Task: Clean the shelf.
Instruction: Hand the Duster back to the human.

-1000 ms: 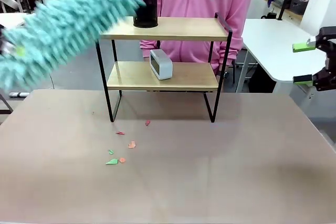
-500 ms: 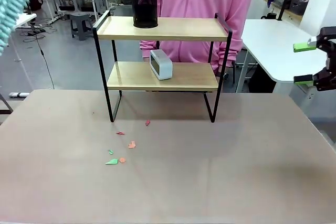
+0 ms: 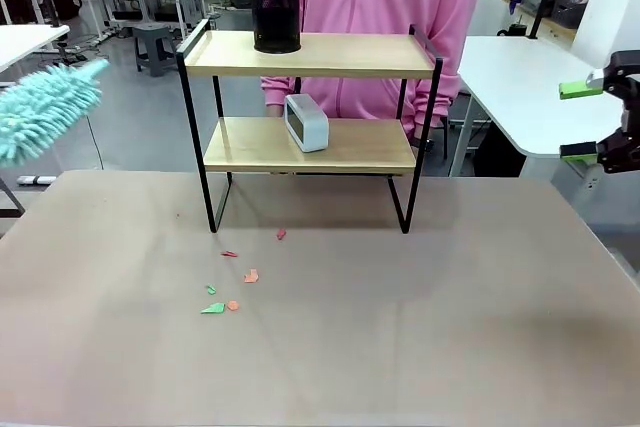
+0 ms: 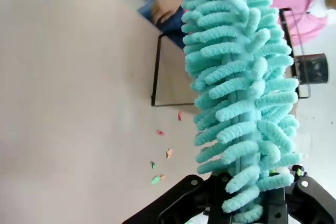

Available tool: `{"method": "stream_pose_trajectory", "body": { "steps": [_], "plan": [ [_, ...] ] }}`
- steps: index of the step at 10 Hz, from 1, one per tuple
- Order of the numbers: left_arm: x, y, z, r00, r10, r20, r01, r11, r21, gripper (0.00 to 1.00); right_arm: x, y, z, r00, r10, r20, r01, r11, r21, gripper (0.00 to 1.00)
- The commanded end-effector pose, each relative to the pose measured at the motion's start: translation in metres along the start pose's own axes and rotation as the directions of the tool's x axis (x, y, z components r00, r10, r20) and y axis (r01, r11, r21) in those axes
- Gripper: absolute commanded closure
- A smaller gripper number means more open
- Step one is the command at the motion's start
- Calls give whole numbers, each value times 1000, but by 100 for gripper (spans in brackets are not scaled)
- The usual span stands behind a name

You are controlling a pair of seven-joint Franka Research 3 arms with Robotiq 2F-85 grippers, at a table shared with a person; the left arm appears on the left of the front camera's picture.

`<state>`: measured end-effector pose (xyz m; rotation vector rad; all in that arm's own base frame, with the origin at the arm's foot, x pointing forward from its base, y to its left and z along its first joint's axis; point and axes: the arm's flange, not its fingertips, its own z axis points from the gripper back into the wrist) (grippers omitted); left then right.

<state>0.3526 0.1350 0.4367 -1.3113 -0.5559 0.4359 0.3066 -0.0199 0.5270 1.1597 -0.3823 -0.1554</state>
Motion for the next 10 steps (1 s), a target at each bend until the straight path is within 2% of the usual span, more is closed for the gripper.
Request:
{"method": "stream_pose_trajectory", "body": {
  "steps": [1,2,10],
  "plan": [
    [2,-10,-19,995,55,-79,-52,998,38,100,2,1,3,1000,19,-4,-19,1000,-3,0],
    [0,0,0,1000,0,0,0,1000,0,100,2,1,3,1000,19,-4,-19,1000,-3,0],
    [0,0,0,1000,0,0,0,1000,0,100,2,1,3,1000,19,-4,-19,1000,-3,0]
  ]
}}
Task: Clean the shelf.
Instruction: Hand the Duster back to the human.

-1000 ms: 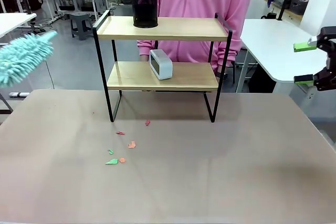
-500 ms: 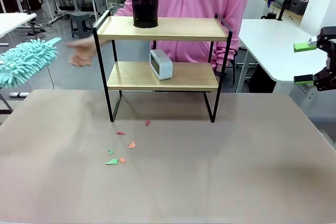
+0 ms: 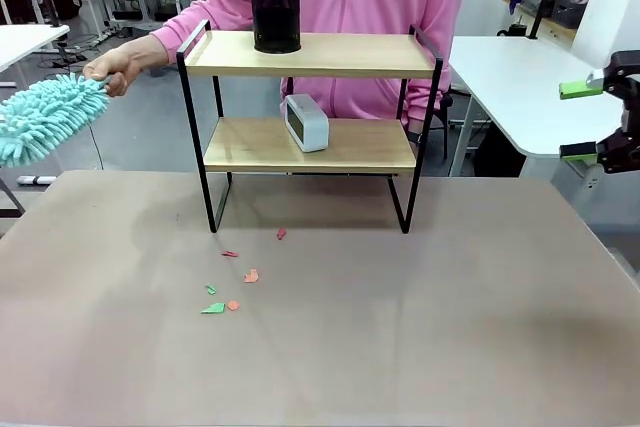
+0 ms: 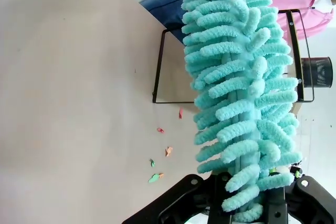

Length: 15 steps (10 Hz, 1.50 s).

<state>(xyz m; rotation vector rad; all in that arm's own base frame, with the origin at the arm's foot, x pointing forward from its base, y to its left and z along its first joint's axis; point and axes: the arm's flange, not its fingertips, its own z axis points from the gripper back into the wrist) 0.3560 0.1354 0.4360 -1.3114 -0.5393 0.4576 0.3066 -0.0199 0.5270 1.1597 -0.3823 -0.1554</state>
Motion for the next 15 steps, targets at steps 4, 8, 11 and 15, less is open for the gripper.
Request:
{"method": "stream_pose_trajectory", "body": {
  "steps": [4,8,11,15],
  "plan": [
    [-3,-1,2,1000,-24,-1,24,1000,-8,100,2,1,3,1000,19,-4,-19,1000,-3,0],
    [-4,-6,2,999,-28,27,28,1000,-7,0,2,1,3,1000,19,-4,-19,1000,-3,0],
    [-10,-12,8,1000,-18,-11,18,1000,-20,2,2,1,3,1000,19,-4,-19,1000,-3,0],
    [-51,-21,-24,992,38,-121,-53,991,-124,0,2,1,3,1000,19,-4,-19,1000,-3,0]
  ]
}}
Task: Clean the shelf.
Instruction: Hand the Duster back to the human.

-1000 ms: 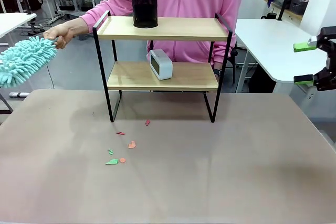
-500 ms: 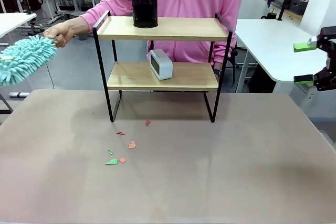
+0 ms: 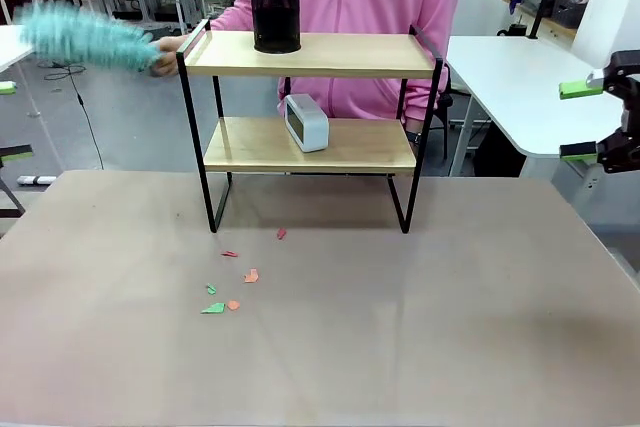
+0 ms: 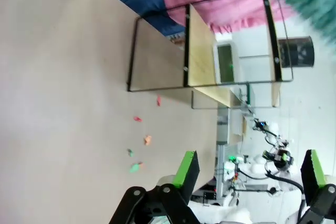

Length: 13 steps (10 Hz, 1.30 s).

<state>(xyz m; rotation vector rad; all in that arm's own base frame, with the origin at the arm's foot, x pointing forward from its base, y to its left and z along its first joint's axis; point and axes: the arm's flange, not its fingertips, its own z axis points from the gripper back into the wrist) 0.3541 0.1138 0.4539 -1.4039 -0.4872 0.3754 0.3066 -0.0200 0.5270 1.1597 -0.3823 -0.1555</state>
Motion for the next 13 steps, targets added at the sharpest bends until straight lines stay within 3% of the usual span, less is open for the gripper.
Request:
{"method": "stream_pose_trajectory", "body": {
  "steps": [1,2,4,5,7,8,9,13],
  "plan": [
    [-49,4,-35,998,48,-40,-50,998,-49,0,0,0,0,1000,0,0,0,1000,0,0],
    [-59,7,-51,997,44,-68,-47,998,-47,0,0,-10,-2,997,-42,-67,50,991,122,0],
    [-74,21,-73,996,54,-76,-56,998,-20,0,-26,-59,-58,933,-118,-340,221,934,281,0],
    [-81,29,-76,992,80,-98,-80,997,1,0,-41,-75,-87,916,-141,-376,264,918,297,0],
    [-104,47,-86,991,89,-98,-87,996,19,0,-53,-82,-118,943,-180,-280,226,964,142,0],
    [-121,64,-90,996,-19,-83,23,999,45,0,-6,-61,-81,922,-135,-362,243,931,273,0],
    [-17,25,-97,988,88,-130,-84,996,36,0,-6,-61,-81,922,-135,-362,243,931,273,0],
    [-17,25,-97,988,88,-130,-84,996,36,0,-6,-61,-81,922,-135,-362,243,931,273,0]
  ]
}}
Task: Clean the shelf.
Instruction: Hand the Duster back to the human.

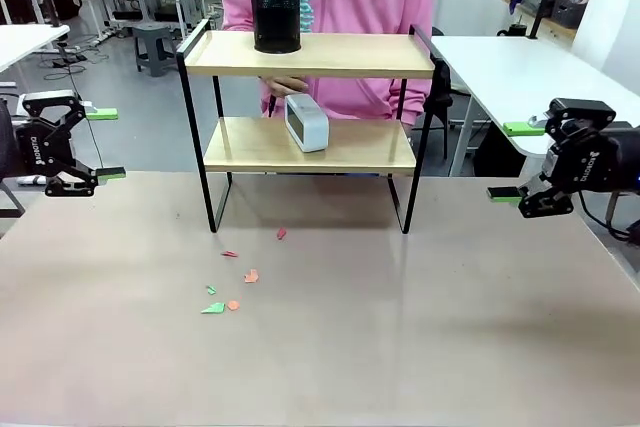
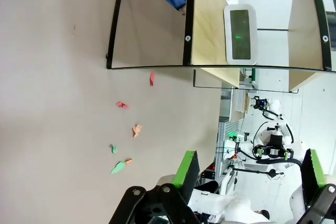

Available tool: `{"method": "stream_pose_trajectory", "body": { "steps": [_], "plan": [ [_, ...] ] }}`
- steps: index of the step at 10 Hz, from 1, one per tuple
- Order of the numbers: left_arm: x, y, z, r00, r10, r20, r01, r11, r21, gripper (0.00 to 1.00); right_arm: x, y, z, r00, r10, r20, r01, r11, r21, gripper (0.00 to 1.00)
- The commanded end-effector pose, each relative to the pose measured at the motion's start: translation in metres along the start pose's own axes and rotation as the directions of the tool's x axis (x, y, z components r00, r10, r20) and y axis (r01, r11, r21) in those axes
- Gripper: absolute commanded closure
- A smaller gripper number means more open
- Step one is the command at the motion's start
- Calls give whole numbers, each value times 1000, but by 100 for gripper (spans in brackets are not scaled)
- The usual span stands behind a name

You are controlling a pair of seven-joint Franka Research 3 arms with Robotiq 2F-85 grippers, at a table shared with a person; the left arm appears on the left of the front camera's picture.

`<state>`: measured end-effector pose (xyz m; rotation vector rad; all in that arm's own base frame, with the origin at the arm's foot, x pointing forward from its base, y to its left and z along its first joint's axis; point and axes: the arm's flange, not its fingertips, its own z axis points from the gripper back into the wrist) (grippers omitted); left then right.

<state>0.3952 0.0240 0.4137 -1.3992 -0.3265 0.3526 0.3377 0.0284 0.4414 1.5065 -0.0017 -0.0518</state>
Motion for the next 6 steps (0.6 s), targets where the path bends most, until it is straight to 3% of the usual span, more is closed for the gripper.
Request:
{"method": "stream_pose_trajectory", "body": {
  "steps": [1,6],
  "plan": [
    [-1,-3,4,1000,12,-9,-13,1000,-10,0,-2,0,1,1000,-20,-6,20,1000,5,0],
    [-1,-3,4,1000,12,-9,-13,1000,-10,0,-2,0,1,1000,-20,-6,20,1000,5,0]
  ]
}}
